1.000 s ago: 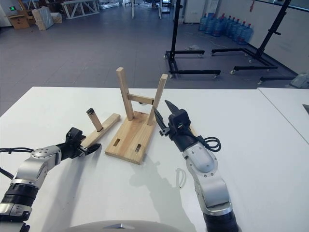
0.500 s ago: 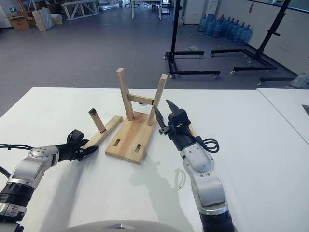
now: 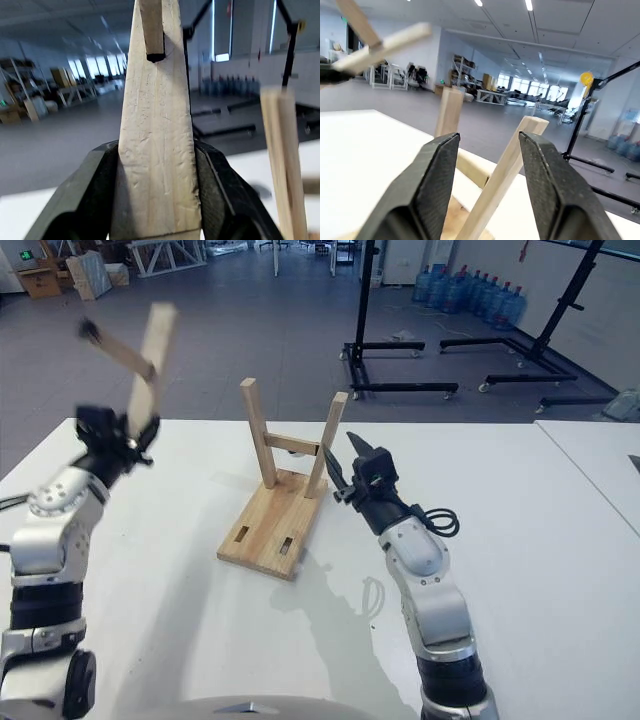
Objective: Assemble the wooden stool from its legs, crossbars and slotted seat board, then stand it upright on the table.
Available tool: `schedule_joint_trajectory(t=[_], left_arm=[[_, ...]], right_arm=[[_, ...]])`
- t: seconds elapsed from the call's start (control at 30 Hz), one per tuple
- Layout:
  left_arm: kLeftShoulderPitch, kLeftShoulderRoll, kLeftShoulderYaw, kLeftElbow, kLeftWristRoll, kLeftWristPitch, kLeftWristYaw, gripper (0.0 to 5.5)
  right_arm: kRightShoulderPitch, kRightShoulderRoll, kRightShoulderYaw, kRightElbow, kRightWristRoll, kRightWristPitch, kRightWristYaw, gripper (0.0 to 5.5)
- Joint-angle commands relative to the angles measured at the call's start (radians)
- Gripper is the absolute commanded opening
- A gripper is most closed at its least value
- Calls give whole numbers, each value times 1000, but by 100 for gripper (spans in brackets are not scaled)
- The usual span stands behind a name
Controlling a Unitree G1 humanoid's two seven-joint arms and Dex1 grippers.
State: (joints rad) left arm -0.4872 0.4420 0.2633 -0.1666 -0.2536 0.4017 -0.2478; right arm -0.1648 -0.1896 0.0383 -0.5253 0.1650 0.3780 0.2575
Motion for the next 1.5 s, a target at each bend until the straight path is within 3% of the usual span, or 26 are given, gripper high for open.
schedule_joint_trajectory(t=[0.03,0.2,0.37,0.87,1.03,1.17,1.5], left_arm=[[-128,30,-56,-122,-7,-47,-51,201],[-35,71,-274,-164,51,-158,-260,201],[37,45,-379,-129,103,-278,-335,201],[130,34,-462,-187,153,-322,-399,201],[126,25,-462,-186,150,-302,-406,201],[122,19,-457,-179,146,-292,-408,201],[127,83,-356,-235,-150,-18,-560,201]], right_arm=[[-155,29,-195,-31,347,255,-21,217],[-246,60,-358,-37,964,427,-174,217],[-219,57,-365,-33,1213,393,-332,217],[-247,44,-321,16,1207,229,-467,217],[-221,68,-306,-7,1245,179,-474,123],[-194,67,-294,-24,1259,156,-459,110],[-170,88,-291,-26,1202,74,-446,99]])
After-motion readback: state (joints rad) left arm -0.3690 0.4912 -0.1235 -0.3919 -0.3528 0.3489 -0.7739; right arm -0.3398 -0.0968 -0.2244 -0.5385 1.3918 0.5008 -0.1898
